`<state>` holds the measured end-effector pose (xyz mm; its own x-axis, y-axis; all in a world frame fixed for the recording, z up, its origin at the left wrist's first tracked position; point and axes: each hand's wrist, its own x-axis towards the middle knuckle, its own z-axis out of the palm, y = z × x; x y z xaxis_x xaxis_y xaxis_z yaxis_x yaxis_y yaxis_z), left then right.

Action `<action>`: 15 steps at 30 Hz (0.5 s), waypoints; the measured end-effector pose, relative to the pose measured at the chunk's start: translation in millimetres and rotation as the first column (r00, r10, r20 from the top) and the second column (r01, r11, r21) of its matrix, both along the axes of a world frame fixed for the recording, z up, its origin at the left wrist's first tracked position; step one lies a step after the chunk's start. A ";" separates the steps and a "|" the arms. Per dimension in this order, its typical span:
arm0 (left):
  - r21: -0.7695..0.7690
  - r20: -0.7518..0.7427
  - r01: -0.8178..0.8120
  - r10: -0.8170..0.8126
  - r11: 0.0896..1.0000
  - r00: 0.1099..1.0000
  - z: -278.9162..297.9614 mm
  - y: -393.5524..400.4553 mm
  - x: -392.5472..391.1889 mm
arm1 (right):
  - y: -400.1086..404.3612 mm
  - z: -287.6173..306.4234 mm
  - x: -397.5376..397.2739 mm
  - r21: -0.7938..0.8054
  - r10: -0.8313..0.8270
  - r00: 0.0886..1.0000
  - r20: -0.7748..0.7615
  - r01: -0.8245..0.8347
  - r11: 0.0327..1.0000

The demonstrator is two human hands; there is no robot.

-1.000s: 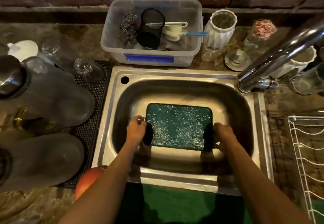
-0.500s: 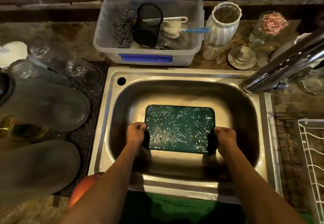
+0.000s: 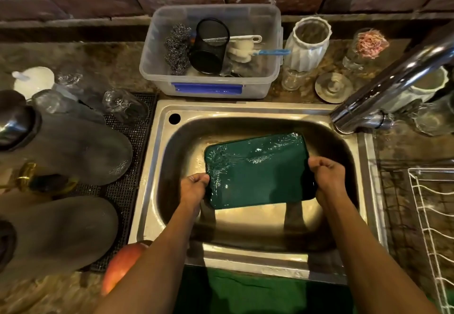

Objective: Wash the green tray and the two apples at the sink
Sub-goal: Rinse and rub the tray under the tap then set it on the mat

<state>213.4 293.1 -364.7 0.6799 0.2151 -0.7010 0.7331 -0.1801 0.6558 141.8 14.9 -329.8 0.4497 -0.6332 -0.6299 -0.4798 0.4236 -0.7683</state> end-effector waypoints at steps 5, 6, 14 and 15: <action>-0.094 0.028 -0.058 0.061 0.994 0.998 17.6 -3.2 3.0 | -5.4 17.3 5.6 -0.054 0.094 0.992 0.088 -0.090 0.994; -0.115 0.035 -0.067 0.072 0.991 0.997 21.0 -3.0 3.8 | -5.7 21.0 5.2 -0.059 0.108 0.989 0.101 -0.103 0.993; -0.215 0.105 -0.067 0.091 0.974 0.990 45.9 7.8 7.2 | -1.6 42.0 0.3 -0.088 0.165 0.957 0.237 -0.148 0.985; -0.217 0.124 -0.055 0.083 0.975 0.989 48.8 10.0 7.0 | -1.3 43.2 -1.5 -0.093 0.172 0.951 0.255 -0.153 0.984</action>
<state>220.4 303.1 -315.9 0.7578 0.1204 -0.6413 0.6439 0.0214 0.7648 140.3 13.6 -286.6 0.6930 -0.5766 -0.4327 -0.3162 0.2964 -0.9012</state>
